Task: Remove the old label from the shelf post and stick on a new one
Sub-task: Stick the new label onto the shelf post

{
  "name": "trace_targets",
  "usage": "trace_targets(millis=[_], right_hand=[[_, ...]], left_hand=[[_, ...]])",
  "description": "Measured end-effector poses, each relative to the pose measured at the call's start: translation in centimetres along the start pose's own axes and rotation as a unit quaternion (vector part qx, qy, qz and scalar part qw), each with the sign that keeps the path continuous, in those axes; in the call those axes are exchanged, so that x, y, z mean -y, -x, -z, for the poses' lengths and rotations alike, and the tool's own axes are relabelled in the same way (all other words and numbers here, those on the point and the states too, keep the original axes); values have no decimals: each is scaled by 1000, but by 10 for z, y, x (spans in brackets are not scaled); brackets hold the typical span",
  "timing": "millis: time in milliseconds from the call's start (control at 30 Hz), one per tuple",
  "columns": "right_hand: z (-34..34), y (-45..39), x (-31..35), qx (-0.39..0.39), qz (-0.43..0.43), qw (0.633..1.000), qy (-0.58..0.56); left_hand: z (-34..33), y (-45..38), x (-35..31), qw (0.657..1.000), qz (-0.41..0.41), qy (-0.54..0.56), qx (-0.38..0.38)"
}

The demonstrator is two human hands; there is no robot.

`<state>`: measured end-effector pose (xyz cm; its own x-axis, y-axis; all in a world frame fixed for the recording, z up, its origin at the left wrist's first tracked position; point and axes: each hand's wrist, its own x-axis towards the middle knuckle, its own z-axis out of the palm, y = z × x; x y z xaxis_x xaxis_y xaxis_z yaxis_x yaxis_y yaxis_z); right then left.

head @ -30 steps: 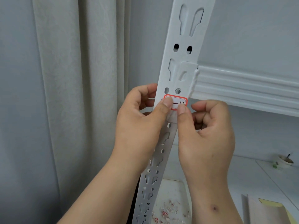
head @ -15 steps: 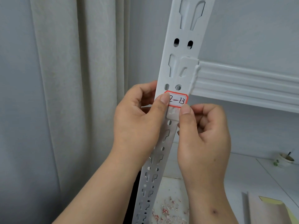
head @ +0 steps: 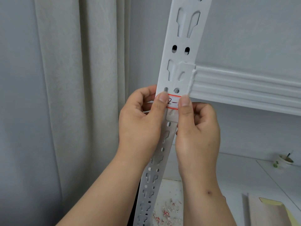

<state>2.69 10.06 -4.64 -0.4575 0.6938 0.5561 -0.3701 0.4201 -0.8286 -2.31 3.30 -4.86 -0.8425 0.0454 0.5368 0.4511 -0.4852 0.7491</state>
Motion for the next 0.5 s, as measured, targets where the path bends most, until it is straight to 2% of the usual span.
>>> trace_targets(millis=[200, 500], right_hand=[[-1, 0, -5, 14, -52, 997, -53], [7, 3, -11, 47, -18, 997, -53]], left_hand=[[4, 1, 2, 1000, -1, -10, 15], [10, 5, 6, 999, 4, -25, 48]])
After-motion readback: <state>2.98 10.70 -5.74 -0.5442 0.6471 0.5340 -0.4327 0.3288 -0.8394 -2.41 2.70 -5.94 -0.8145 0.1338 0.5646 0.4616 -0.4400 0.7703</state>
